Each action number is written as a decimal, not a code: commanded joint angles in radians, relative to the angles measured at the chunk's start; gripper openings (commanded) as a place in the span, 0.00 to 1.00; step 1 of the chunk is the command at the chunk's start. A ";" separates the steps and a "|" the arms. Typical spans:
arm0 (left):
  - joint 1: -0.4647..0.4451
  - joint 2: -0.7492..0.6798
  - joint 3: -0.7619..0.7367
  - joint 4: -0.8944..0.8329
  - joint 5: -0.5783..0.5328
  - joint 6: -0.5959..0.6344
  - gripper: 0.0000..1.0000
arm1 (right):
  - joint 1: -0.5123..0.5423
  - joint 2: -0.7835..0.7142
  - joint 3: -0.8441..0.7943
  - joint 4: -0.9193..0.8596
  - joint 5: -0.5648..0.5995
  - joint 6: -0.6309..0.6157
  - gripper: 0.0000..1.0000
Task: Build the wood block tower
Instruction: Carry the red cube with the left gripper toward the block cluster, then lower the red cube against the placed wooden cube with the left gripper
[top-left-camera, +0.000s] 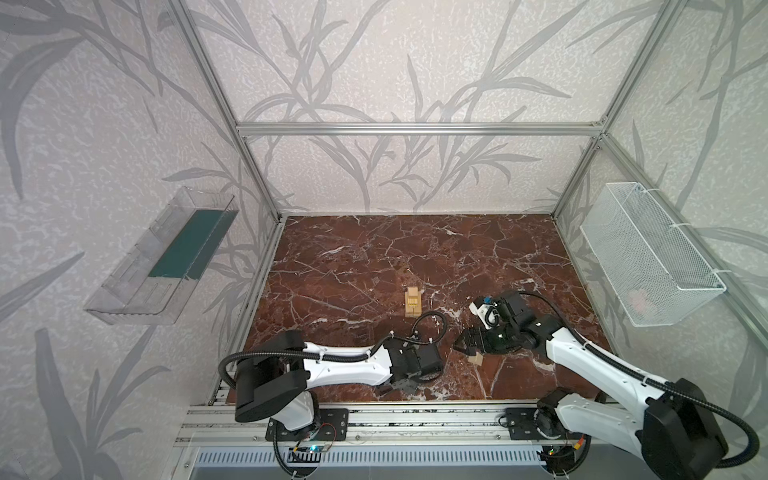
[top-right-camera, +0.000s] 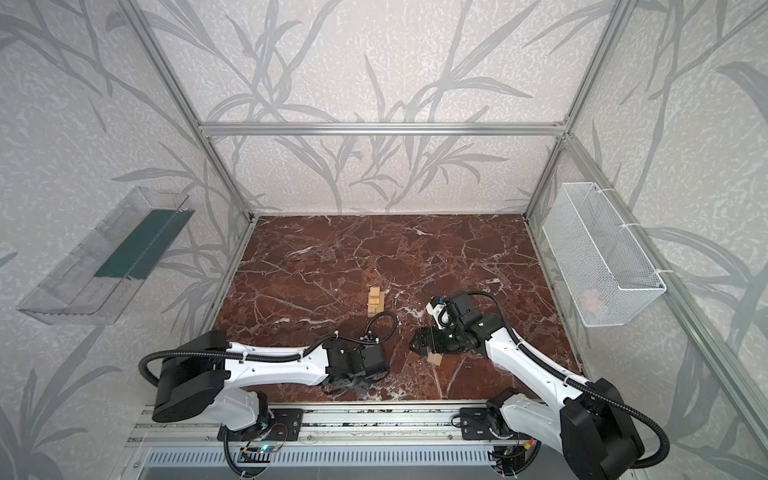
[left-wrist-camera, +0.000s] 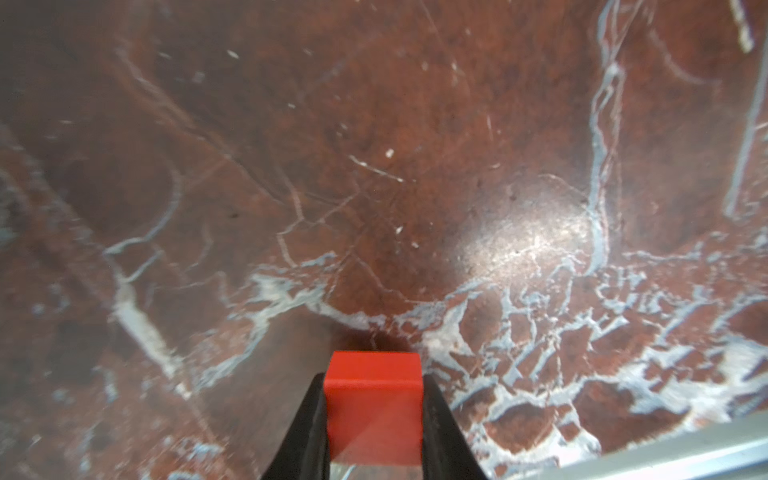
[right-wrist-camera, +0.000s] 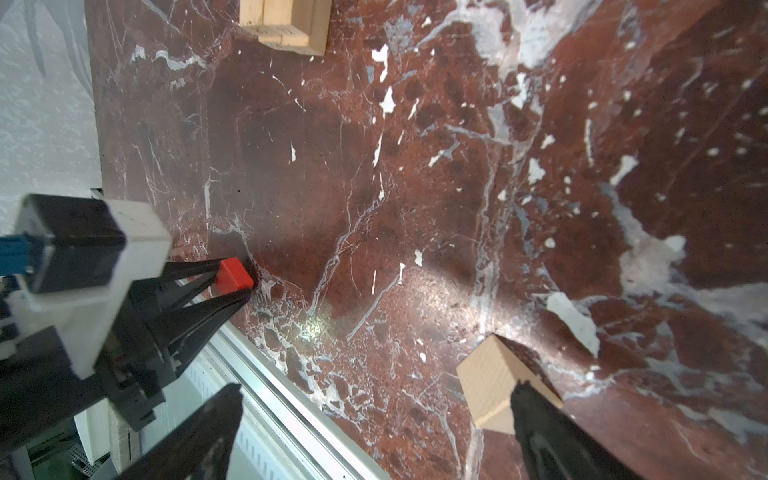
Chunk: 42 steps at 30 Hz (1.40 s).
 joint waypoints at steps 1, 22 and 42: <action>0.030 -0.091 0.059 -0.081 -0.047 -0.032 0.22 | -0.003 -0.004 0.061 -0.069 0.011 -0.037 0.99; 0.412 0.070 0.583 -0.326 0.055 0.057 0.12 | 0.008 0.109 0.232 -0.009 0.019 0.001 0.99; 0.484 0.521 1.040 -0.492 -0.020 0.123 0.11 | -0.084 0.198 0.246 0.040 -0.009 0.025 0.99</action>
